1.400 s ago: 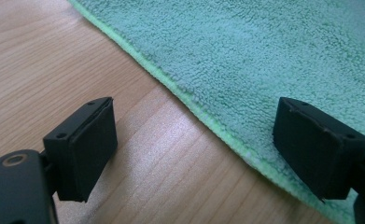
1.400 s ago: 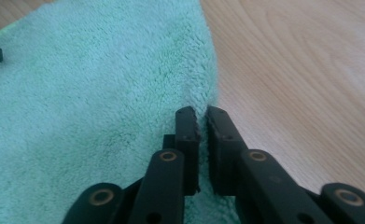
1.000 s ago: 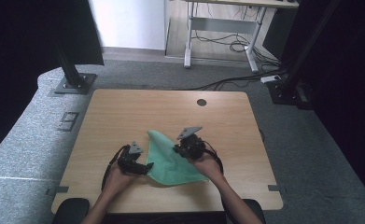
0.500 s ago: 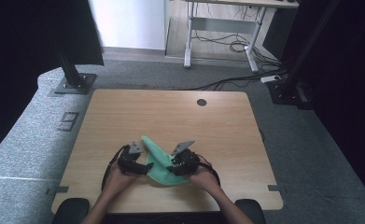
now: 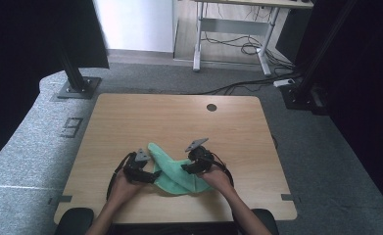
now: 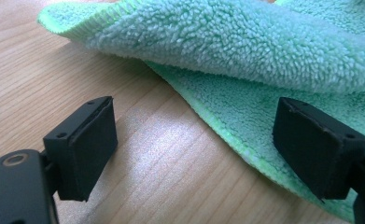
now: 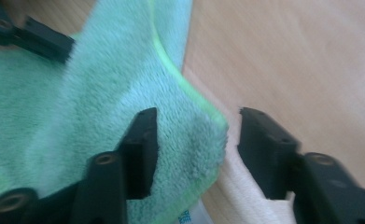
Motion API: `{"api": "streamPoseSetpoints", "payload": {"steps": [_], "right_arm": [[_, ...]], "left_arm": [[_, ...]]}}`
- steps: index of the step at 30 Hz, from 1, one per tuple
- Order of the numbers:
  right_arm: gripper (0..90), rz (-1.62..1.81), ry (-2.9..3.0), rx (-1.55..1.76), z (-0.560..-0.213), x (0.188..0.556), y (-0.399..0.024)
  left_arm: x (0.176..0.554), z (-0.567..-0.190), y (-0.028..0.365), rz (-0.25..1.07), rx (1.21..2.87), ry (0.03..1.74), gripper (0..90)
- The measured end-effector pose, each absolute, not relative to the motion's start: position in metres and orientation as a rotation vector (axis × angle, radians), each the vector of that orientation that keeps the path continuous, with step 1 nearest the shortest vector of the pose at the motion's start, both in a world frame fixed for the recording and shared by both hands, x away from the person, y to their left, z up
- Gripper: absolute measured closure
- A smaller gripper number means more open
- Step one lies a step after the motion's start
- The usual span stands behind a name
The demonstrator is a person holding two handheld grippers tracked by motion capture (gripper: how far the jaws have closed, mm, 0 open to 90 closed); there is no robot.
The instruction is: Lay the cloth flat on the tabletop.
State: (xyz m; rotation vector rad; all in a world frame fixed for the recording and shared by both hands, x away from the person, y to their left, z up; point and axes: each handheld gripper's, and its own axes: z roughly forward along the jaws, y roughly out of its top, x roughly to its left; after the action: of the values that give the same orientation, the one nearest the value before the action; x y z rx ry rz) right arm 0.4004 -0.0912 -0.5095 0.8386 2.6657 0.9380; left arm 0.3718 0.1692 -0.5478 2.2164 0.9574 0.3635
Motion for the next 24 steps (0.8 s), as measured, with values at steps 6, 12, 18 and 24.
{"api": "streamPoseSetpoints", "payload": {"steps": [6, 12, 18, 24], "right_arm": [[84.9, 0.957, 2.688, 0.904, -0.519, 0.405, -0.095], [84.8, 0.934, 2.571, 0.926, -0.493, 0.420, -0.114], [79.0, 0.918, 2.426, 0.997, -0.473, 0.456, -0.137], [49.4, 0.901, 2.355, 1.057, -0.470, 0.473, -0.154]], "left_arm": [[0.372, -0.548, 0.169, 0.363, 2.215, 0.959, 13.9], [0.372, -0.548, 0.169, 0.364, 2.215, 0.959, 13.9], [0.372, -0.548, 0.169, 0.365, 2.216, 0.958, 13.9], [0.372, -0.548, 0.169, 0.364, 2.215, 0.959, 13.8]]}}
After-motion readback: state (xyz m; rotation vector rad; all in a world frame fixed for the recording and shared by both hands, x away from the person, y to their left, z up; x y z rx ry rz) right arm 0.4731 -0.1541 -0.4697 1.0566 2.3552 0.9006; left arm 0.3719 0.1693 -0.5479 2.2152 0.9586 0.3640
